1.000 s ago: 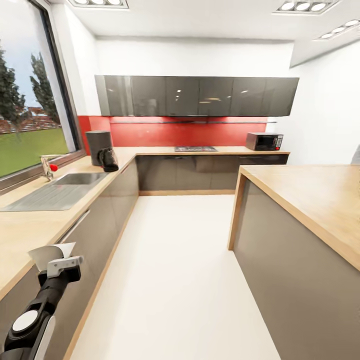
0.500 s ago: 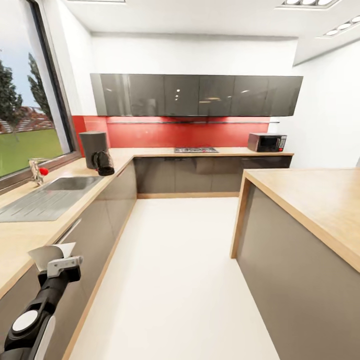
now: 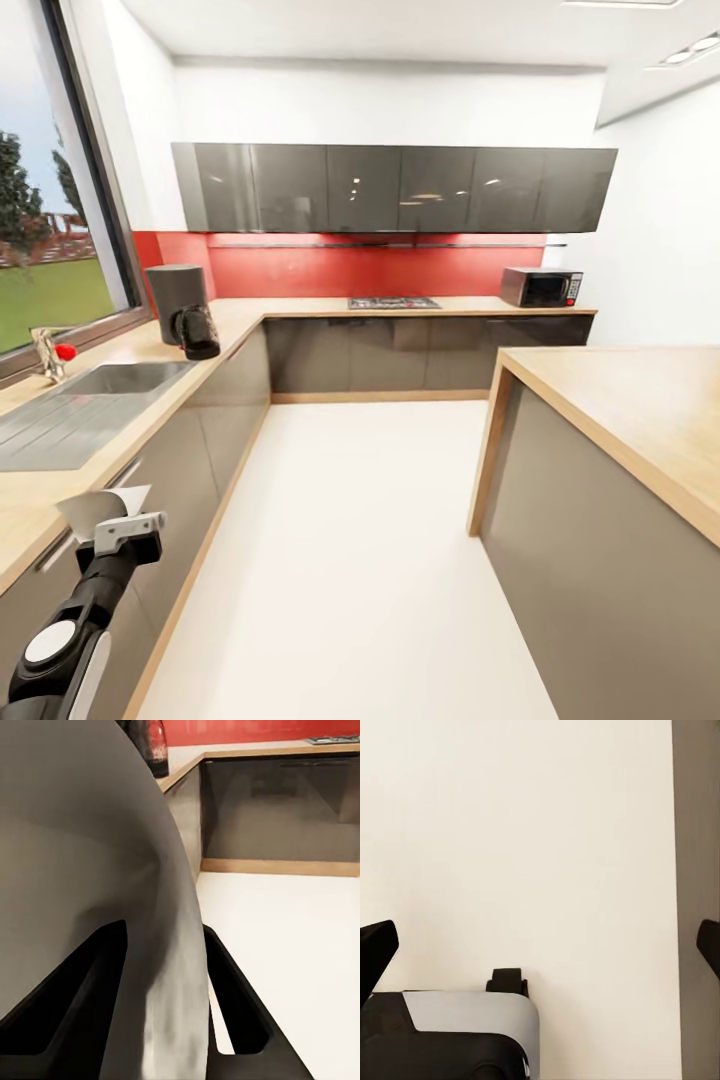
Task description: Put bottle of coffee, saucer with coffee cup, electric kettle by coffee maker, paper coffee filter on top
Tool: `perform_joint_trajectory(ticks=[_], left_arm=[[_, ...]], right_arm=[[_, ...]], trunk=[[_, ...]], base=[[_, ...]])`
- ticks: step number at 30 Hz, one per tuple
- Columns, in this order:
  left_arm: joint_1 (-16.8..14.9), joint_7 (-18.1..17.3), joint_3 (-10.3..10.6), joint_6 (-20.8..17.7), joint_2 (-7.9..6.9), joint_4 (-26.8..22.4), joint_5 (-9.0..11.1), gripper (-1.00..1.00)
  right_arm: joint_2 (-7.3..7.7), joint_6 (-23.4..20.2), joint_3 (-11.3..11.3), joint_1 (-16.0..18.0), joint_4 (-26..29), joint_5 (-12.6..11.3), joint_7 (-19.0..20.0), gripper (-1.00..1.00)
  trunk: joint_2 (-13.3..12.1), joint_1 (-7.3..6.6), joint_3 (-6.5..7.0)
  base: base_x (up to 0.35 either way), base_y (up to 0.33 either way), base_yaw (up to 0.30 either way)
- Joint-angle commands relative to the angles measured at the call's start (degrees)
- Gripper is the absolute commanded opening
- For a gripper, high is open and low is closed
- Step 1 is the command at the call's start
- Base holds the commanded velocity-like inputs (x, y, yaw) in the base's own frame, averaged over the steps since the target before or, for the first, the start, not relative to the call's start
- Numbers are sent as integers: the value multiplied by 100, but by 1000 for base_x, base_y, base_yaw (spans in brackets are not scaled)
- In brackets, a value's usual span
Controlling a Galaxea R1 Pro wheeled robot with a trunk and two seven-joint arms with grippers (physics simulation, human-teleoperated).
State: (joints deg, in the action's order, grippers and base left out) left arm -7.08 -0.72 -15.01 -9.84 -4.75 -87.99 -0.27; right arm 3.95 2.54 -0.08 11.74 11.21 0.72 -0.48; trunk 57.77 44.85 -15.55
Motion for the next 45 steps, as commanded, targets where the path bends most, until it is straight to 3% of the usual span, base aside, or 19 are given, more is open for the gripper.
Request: perform_joint_trajectory(ticks=[1, 45], left_arm=[[-4, -7, -2, -32, 0, -8, -8, -100], [-4, -14, -2, -35, 0, -8, -8, -100]], right_arm=[[0, 19, -1, 4, -5, 7, -3, 100], [17, 19, -1, 4, -5, 7, -1, 100]], trunk=[[4, 4, -7], [4, 4, -7]], base=[[327, 0, 0], [327, 0, 0]])
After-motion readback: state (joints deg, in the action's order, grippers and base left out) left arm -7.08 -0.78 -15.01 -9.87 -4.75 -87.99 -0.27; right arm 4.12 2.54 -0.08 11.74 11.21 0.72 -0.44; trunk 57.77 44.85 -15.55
